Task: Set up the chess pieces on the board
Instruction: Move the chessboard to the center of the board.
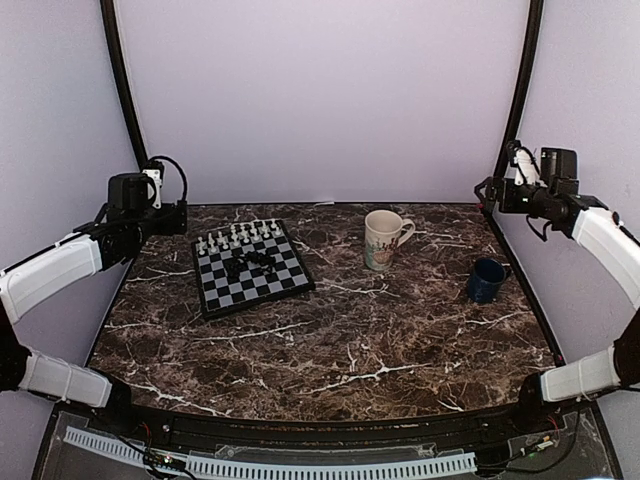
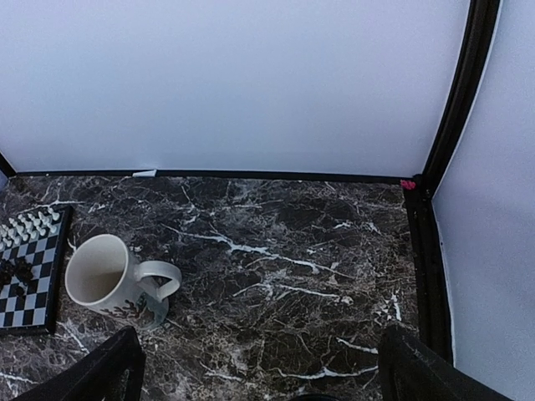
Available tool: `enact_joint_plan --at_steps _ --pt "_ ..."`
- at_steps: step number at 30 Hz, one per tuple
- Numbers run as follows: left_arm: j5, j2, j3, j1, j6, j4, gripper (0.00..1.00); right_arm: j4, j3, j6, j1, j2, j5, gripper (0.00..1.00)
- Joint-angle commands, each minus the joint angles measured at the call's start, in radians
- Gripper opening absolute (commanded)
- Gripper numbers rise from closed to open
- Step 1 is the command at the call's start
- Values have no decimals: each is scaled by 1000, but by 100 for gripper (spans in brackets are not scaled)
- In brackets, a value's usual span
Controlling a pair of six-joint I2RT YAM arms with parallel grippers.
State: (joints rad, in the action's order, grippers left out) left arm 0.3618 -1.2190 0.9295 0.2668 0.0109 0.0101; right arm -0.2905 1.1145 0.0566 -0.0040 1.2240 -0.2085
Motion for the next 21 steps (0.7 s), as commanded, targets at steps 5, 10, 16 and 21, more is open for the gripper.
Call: enact_joint_plan --at_steps 5,10,16,21 --pt "-128 43 -145 -150 165 -88 97 53 -6 -128 -3 95 -113 93" --pt "-273 -4 -113 -204 181 -7 73 33 44 -212 70 175 -193 83" --pt "-340 -105 -31 -238 276 104 53 -19 137 -306 259 301 -228 66" --pt "-434 -194 -21 -270 387 99 51 -28 209 -347 430 431 -232 54"
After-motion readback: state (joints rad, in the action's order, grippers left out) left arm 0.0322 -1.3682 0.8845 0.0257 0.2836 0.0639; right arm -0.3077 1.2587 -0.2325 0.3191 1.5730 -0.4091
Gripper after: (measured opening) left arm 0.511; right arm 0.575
